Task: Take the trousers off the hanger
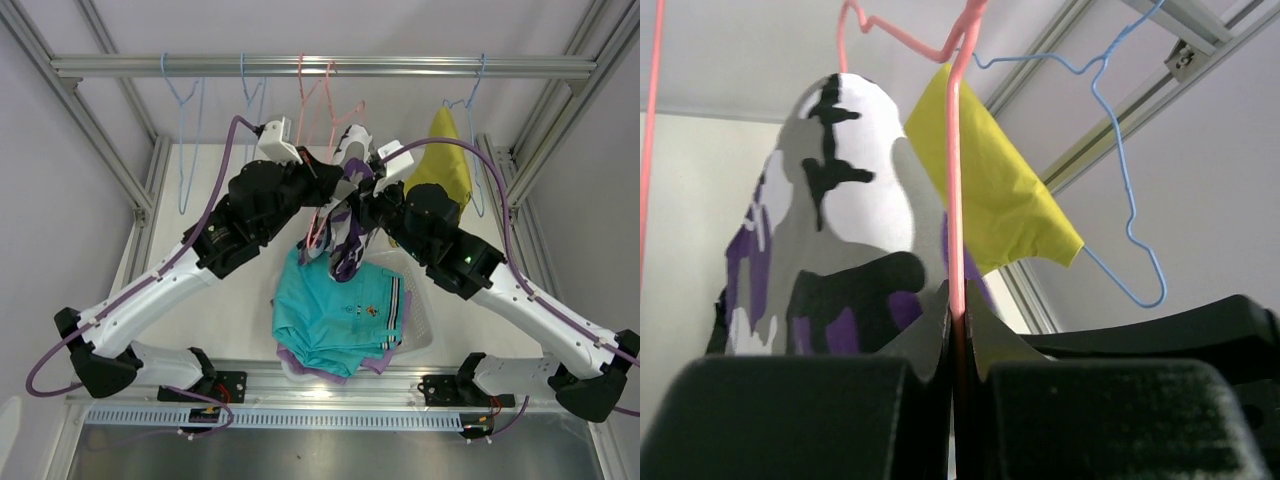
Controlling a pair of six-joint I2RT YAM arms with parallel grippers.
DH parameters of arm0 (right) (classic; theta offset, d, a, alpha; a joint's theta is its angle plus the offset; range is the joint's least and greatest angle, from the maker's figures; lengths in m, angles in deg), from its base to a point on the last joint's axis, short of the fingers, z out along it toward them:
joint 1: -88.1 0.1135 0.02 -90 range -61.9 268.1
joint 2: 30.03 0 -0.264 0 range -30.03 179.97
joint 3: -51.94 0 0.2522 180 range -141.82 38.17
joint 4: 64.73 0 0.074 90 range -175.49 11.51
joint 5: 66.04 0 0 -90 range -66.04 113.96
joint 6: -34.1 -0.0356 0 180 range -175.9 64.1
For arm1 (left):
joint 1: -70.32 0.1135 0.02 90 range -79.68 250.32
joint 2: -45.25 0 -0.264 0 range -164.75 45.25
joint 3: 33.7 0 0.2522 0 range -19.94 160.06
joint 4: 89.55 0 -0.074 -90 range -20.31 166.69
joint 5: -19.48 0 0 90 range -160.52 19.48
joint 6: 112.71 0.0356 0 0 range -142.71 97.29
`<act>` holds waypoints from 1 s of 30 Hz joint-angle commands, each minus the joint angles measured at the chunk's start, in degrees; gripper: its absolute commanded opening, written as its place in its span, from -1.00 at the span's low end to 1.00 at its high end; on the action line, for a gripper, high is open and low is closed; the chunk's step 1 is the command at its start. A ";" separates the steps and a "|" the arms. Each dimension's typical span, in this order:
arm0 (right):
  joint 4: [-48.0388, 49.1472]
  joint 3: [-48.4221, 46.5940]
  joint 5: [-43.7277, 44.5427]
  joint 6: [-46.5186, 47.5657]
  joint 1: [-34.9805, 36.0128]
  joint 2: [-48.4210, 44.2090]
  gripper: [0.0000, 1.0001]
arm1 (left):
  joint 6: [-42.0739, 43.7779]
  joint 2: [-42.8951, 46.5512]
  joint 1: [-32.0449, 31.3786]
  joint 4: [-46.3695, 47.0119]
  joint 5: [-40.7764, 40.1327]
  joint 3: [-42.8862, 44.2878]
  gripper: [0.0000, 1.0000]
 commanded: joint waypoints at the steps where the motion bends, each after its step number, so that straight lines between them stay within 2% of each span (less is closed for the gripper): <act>1: 10.90 -6.91 1.41 2.51 0.48 -6.50 -1.00 | 1.69 3.76 0.97 0.44 -1.92 -2.89 -0.99; 13: 7.91 -11.47 3.69 4.53 0.31 -8.97 -1.00 | 1.87 8.51 1.23 2.72 -2.71 -12.21 -0.99; 23: 7.82 -22.63 4.40 4.36 -0.66 -1.16 -1.00 | 1.96 7.11 0.62 4.40 -1.92 -15.56 -0.99; 30: 9.05 -27.64 3.69 1.11 -1.62 3.68 -1.00 | 4.77 6.14 -1.93 7.21 -5.95 -17.93 -0.99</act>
